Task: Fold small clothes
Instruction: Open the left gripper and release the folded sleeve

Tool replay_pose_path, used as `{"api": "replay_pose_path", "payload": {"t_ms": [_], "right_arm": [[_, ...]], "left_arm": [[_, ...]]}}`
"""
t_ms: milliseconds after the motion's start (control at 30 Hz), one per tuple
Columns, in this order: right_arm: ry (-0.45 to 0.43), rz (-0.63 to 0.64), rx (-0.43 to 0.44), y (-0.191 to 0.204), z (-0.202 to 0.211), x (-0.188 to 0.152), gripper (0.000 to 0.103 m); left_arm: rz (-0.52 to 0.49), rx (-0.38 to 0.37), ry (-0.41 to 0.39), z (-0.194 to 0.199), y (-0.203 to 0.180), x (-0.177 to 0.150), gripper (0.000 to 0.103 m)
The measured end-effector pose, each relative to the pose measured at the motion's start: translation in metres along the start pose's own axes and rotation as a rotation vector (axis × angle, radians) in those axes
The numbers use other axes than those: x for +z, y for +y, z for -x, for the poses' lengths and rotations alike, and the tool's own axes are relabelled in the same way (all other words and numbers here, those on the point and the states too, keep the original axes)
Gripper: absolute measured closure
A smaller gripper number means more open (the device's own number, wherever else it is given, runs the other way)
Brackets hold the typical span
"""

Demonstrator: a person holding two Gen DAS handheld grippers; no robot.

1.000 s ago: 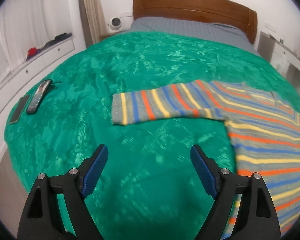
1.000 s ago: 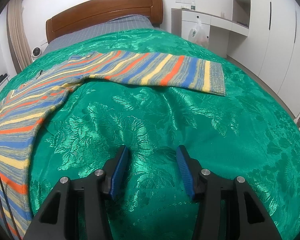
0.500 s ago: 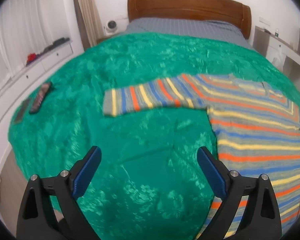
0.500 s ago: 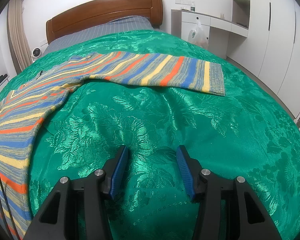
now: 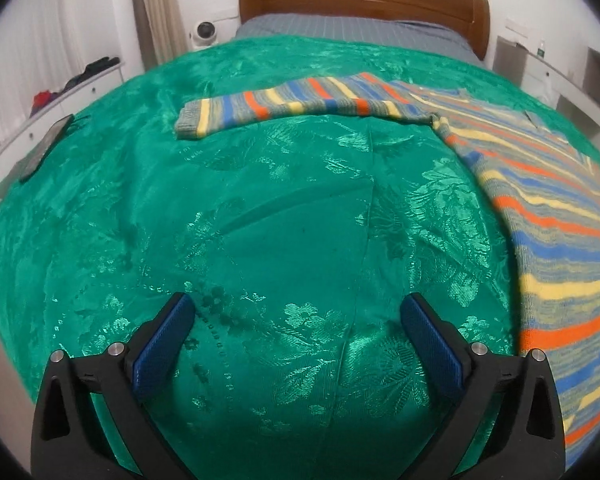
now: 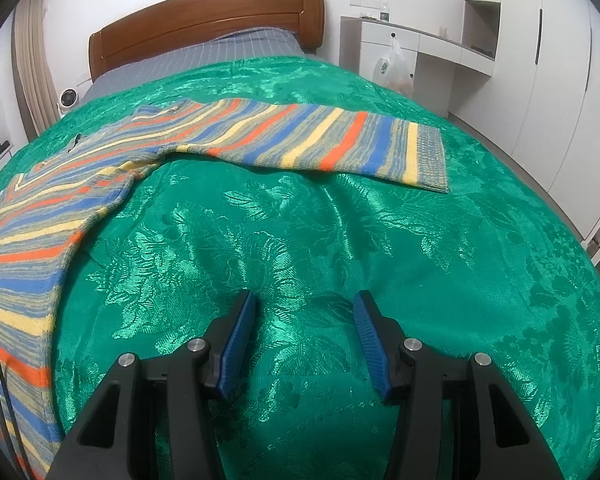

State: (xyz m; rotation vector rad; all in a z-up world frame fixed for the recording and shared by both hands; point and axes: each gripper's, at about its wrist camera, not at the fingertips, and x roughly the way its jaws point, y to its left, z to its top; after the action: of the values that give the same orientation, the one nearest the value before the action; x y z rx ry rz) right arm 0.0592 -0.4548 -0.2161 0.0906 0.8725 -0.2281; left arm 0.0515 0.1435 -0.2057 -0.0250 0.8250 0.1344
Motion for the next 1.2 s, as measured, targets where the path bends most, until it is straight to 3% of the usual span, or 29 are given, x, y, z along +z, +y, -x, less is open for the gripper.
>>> {"api": "replay_pose_path", "payload": {"t_ms": [233, 733, 1033, 1200], "right_arm": [[0.001, -0.014, -0.018, 0.001, 0.002, -0.001, 0.050], [-0.015, -0.021, -0.039, 0.002, 0.005, -0.007, 0.048], [-0.032, -0.033, -0.041, 0.001, 0.006, -0.010, 0.046], [-0.039, -0.048, -0.036, -0.002, 0.007, -0.011, 0.046]], "left_arm": [[-0.018, -0.013, -0.001, 0.003, 0.003, -0.004, 0.001], [-0.026, 0.014, 0.113, 0.016, 0.005, 0.002, 0.001], [-0.099, 0.066, 0.070, 0.039, -0.008, -0.005, 0.001], [-0.074, 0.025, 0.117, 0.057, -0.010, -0.009, 0.001]]}}
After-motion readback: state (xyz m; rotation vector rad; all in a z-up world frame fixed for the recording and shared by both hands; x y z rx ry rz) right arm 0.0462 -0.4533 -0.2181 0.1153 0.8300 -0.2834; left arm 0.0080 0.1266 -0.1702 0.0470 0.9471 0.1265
